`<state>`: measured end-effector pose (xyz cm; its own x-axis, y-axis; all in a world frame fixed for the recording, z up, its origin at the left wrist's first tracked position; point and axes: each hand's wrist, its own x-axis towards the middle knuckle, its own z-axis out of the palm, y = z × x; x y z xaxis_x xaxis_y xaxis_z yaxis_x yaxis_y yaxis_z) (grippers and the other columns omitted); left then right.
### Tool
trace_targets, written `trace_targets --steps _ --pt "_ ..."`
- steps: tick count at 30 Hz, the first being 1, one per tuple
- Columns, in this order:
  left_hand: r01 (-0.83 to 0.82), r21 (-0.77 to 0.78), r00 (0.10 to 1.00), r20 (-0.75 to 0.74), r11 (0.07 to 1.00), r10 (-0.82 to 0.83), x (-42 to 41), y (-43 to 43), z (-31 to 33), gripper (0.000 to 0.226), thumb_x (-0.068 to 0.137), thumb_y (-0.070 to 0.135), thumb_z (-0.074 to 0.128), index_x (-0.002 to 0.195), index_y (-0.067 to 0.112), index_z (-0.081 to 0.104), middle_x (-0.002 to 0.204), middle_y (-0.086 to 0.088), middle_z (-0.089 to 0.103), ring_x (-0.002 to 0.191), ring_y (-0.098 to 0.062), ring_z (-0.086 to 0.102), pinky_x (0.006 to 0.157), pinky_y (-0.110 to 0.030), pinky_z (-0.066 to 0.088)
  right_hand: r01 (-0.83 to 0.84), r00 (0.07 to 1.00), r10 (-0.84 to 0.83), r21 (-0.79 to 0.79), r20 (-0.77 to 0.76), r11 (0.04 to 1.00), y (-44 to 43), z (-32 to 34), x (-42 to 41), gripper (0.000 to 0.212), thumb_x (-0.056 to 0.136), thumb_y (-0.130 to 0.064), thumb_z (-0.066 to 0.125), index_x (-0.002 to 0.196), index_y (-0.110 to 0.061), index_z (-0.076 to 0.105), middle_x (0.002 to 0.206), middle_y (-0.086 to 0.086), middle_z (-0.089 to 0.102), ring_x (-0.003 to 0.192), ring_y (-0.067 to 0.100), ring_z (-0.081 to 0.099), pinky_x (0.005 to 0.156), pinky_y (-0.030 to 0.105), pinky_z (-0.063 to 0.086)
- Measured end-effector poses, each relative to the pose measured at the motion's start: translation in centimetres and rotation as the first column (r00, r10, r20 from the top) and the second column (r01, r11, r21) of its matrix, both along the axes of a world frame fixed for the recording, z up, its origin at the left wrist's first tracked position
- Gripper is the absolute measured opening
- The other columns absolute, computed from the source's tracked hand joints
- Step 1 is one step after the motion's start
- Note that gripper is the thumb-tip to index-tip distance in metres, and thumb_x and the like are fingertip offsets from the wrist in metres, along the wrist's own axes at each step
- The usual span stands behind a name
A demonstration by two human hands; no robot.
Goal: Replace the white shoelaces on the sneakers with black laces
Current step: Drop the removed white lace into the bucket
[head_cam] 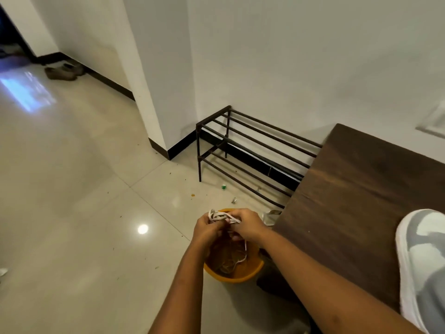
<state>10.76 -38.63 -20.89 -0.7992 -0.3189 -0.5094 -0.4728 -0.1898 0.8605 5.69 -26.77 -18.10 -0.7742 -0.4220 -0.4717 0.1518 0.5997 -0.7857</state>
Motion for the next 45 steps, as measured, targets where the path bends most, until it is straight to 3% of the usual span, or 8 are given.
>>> trace_targets --steps 7,10,16,23,31,35,39,45 --pt "0.016 -0.13 0.985 0.175 0.991 0.007 0.1 -1.2 -5.4 0.019 0.08 0.025 0.073 0.095 0.027 0.062 0.097 -0.004 0.068 0.092 -0.024 0.064 0.087 -0.043 0.055 -0.155 0.96 0.25 0.499 -0.13 0.853 -2.7 -2.9 -3.2 0.021 0.088 -0.006 0.062 0.106 -0.009 0.071 0.107 0.014 0.069 0.095 0.026 0.066 0.082 0.034 0.057" --pt "0.057 -0.141 0.976 0.214 0.988 -0.025 -0.1 -1.1 -7.0 0.024 0.079 0.019 0.074 0.101 0.022 0.066 0.098 -0.005 0.07 0.093 -0.025 0.064 0.087 -0.045 0.055 -0.13 0.965 0.233 0.557 -0.119 0.82 -3.0 -4.1 -3.8 0.026 0.091 -0.001 0.055 0.11 -0.01 0.07 0.111 0.012 0.067 0.091 0.023 0.063 0.077 0.028 0.054" --pt "0.137 -0.188 0.96 0.269 0.973 -0.083 -0.7 -0.1 -8.4 0.017 0.084 0.003 0.062 0.081 0.02 0.064 0.077 -0.001 0.064 0.078 -0.021 0.06 0.078 -0.038 0.053 -0.1 0.971 0.21 0.609 -0.112 0.787 -3.6 -5.9 -4.4 0.023 0.091 -0.002 0.056 0.111 -0.003 0.067 0.114 0.015 0.065 0.1 0.025 0.064 0.086 0.032 0.055" --pt "0.227 -0.306 0.916 0.39 0.924 -0.095 -0.9 0.4 -8.7 0.022 0.091 0.006 0.052 0.111 0.002 0.061 0.11 -0.012 0.064 0.095 -0.022 0.057 0.082 -0.03 0.048 -0.079 0.972 0.198 0.627 -0.123 0.775 -2.9 -6.1 -3.9 0.035 0.092 0.005 0.05 0.126 -0.002 0.055 0.13 0.017 0.055 0.115 0.031 0.057 0.096 0.035 0.05" --pt "0.119 -0.259 0.947 0.32 0.959 -0.031 -0.3 3.0 -5.3 0.023 0.092 0.016 0.059 0.112 0.01 0.068 0.116 -0.009 0.066 0.106 -0.024 0.06 0.092 -0.033 0.049 -0.027 0.977 0.141 0.558 -0.161 0.83 -0.9 -3.1 -3.2 0.035 0.088 0.006 0.052 0.122 -0.003 0.057 0.127 0.016 0.055 0.113 0.03 0.058 0.095 0.036 0.051" --pt "0.03 -0.251 0.974 0.225 0.968 0.028 -0.7 4.8 -2.0 0.016 0.092 0.014 0.058 0.102 0.012 0.07 0.101 -0.004 0.066 0.092 -0.019 0.06 0.076 -0.026 0.046 0.037 0.971 0.072 0.442 -0.226 0.896 0.0 -0.6 -2.9 0.029 0.09 0.002 0.051 0.115 -0.005 0.064 0.12 0.014 0.062 0.108 0.027 0.06 0.092 0.035 0.053" --pt "-0.002 -0.236 0.995 0.098 0.972 0.026 -1.9 8.0 2.0 0.01 0.083 0.019 0.063 0.077 0.018 0.072 0.085 -0.01 0.072 0.082 -0.026 0.067 0.076 -0.037 0.056 0.156 0.96 -0.087 0.253 -0.265 0.955 2.8 3.1 -2.2 0.033 0.091 -0.001 0.048 0.12 -0.007 0.063 0.125 0.011 0.061 0.114 0.024 0.058 0.095 0.028 0.048" --pt "0.052 -0.245 0.993 -0.095 0.968 -0.077 -2.9 17.6 8.9 0.008 0.088 0.013 0.062 0.087 0.01 0.069 0.083 -0.01 0.067 0.084 -0.025 0.063 0.077 -0.038 0.052 0.429 0.853 -0.394 0.029 -0.343 0.903 12.7 7.9 -1.2 0.028 0.091 -0.005 0.047 0.109 -0.012 0.068 0.118 0.012 0.062 0.105 0.021 0.061 0.093 0.026 0.049"
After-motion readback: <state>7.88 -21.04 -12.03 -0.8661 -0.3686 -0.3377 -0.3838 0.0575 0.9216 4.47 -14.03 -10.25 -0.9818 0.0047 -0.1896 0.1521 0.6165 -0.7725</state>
